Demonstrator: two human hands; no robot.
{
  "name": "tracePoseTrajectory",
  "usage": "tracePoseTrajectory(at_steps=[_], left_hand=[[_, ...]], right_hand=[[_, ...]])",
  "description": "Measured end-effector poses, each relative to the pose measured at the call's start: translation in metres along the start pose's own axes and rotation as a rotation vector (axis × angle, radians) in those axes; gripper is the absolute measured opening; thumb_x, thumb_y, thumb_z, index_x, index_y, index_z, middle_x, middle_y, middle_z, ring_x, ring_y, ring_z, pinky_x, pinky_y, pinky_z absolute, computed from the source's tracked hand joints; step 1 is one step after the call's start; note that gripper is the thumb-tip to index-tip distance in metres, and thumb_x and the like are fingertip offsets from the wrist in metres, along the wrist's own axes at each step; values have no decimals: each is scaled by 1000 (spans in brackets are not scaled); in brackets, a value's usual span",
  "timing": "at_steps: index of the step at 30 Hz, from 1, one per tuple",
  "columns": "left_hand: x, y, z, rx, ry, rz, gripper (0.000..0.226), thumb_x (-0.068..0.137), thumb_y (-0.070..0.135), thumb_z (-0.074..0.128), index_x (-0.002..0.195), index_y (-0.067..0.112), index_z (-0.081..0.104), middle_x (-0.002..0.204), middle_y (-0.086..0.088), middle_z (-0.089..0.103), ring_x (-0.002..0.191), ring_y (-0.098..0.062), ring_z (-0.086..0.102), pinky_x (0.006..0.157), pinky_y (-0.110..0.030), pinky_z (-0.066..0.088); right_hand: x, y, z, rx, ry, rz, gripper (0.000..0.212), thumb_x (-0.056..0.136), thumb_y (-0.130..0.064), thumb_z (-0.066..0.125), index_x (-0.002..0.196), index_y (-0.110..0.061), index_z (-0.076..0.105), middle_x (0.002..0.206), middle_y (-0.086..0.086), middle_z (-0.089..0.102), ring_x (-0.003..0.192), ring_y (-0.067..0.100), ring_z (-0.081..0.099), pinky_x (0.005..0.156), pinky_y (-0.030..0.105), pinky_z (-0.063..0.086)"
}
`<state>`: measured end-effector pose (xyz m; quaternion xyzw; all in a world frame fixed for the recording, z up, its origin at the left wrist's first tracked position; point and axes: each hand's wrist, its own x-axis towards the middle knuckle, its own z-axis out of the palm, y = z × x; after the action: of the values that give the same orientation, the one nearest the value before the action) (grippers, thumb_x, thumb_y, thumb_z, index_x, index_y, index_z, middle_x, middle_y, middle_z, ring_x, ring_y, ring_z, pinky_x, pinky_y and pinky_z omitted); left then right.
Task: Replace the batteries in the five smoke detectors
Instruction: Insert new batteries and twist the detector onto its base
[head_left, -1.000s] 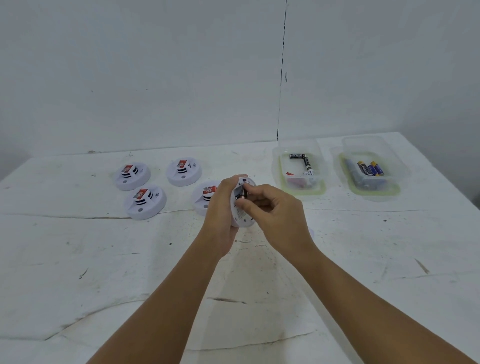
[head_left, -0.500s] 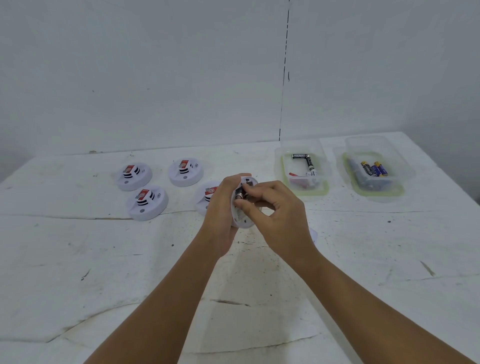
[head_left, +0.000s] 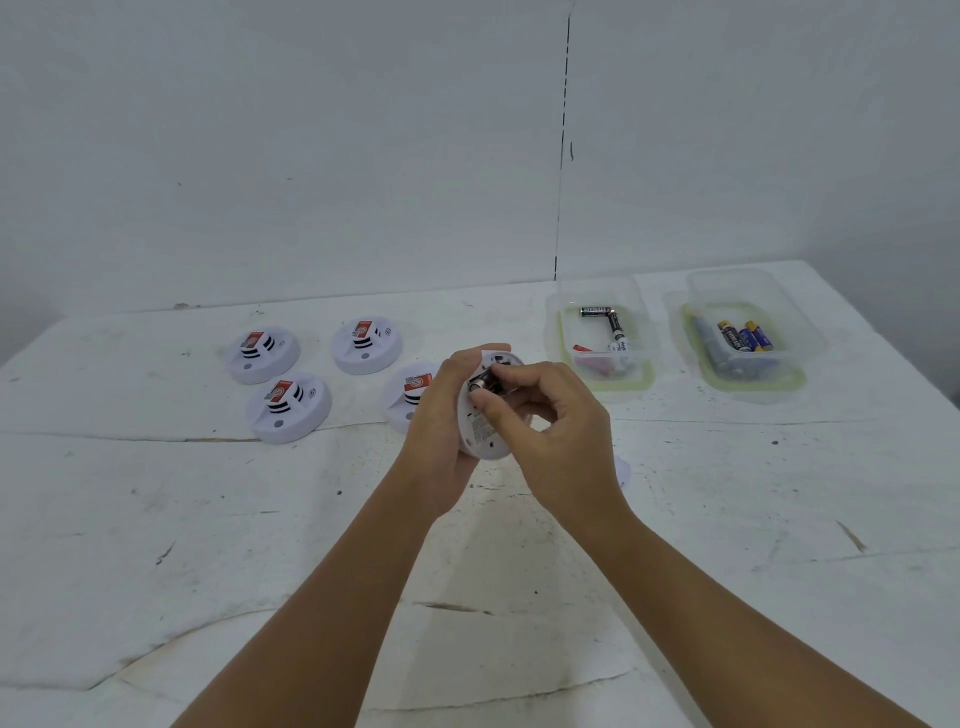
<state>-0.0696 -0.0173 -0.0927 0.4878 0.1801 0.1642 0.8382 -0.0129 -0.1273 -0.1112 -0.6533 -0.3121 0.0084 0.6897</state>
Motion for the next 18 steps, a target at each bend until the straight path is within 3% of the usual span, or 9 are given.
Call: tracePoseTrajectory(at_steps=[4,9,13,18], left_hand=[[2,-2,-1,-83,-33,-38,43,92,43,60,122,13,69,112,-11,71,109,-29,66,103,-50,48],[3,2,0,-206,-107,-114,42,97,41,56,126,12,62,109,-8,69,105,-25,67,88,-38,57],[3,6,3,-286,-124,-169,42,98,42,58,128,12,59,111,-6,66,106,-20,65,93,-30,54],[7,5,3,-298,-108,-184,41,96,42,58,124,12,63,107,-7,71,102,-22,70,86,-31,58]], right_hand=[[-2,-4,2,1,19,-41,30,84,-20,87,112,-20,75,101,-8,70,98,17,69,85,29,57],[-1,-5,4,-104,29,-152,28,88,-21,83,115,-25,75,104,-4,65,101,13,66,84,26,56],[2,-4,7,-91,35,-140,23,89,-20,82,111,-24,80,104,-3,63,101,11,68,85,29,58],[7,-8,6,-24,30,-73,21,83,-15,87,103,-21,81,100,-5,67,98,10,68,84,16,52]])
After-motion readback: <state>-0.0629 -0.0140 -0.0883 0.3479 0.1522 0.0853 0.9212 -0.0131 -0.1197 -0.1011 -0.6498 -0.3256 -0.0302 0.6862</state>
